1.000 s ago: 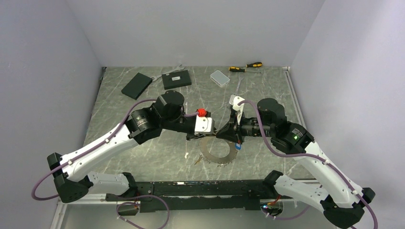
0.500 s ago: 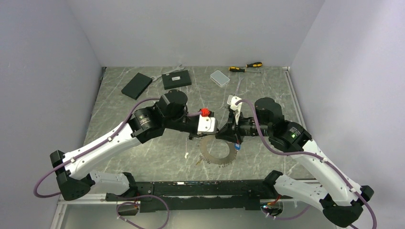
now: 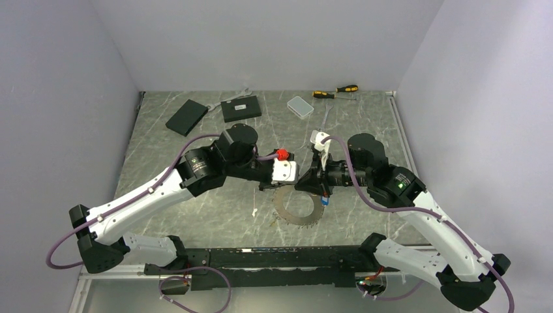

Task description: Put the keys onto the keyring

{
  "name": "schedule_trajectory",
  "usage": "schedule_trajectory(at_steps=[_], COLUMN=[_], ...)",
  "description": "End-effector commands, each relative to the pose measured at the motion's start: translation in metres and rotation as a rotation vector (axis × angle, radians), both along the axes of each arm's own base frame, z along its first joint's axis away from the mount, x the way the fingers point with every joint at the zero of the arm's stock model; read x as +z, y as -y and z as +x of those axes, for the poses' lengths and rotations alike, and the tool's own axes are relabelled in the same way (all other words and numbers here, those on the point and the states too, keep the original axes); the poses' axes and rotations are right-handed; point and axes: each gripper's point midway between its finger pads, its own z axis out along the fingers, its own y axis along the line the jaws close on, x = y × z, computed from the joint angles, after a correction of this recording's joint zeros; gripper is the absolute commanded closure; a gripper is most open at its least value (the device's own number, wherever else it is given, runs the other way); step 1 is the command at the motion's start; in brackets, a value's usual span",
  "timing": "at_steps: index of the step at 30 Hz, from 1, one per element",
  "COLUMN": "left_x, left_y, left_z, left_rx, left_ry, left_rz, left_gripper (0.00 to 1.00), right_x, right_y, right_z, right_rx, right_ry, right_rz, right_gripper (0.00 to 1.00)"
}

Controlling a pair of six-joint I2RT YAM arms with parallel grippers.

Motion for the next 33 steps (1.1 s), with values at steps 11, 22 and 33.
schedule_trajectory(at_steps=[11,22,33], left_x=[0.008,0.020,0.067], left_y=[-0.003,-0.005,-0.018], left_z=[0.000,-0.005,-0.017], left_rx=[0.016,0.001,-0.004], left_ry=[0.029,0.050,0.089], left_rz=[-0.032,-0.085,-0.287], left_gripper=[0.86,1.00,1.00], right_x=[0.035,0.041,0.049], right_y=[-0.003,0.003,0.004], right_z=[0.001,0.009,0.001], right_rx=[0.004,-0.056,-0.041], right_ry=[0.068,0.135,0.164], right_rz=[0.083,0.107,0.171], right_gripper=[1.00,0.98,0.67])
